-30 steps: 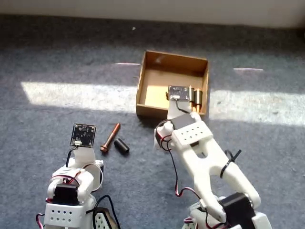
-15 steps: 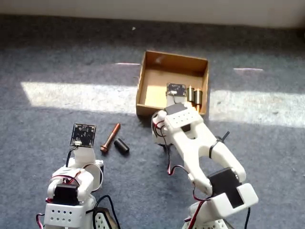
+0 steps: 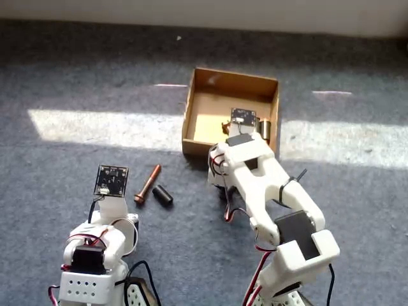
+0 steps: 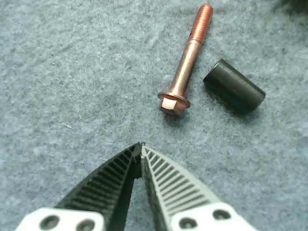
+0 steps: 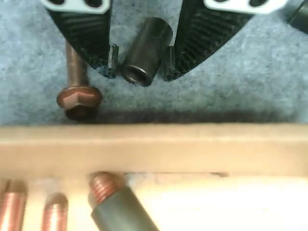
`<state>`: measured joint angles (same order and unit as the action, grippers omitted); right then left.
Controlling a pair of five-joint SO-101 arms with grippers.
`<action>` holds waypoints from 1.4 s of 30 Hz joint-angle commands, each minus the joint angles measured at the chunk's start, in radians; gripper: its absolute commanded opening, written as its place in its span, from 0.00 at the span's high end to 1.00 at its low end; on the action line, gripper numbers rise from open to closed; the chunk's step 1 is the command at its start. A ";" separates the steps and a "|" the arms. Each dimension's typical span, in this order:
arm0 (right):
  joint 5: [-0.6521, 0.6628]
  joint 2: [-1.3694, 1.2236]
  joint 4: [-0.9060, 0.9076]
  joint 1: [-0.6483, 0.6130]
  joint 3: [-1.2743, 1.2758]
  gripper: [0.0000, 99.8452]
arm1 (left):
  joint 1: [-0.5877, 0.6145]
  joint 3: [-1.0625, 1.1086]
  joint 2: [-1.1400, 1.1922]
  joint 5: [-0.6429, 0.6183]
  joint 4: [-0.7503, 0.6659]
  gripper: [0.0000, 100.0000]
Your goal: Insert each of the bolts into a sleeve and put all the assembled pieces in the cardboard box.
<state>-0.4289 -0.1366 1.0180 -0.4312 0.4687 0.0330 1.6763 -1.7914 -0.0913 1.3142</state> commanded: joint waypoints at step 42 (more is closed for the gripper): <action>0.057 0.670 0.047 0.082 0.234 0.99 | 0.010 0.021 -0.031 0.008 0.005 0.99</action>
<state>-0.3828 0.4327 1.0856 -0.3882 0.6928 0.0330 1.6763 -1.7914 -0.0913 1.3142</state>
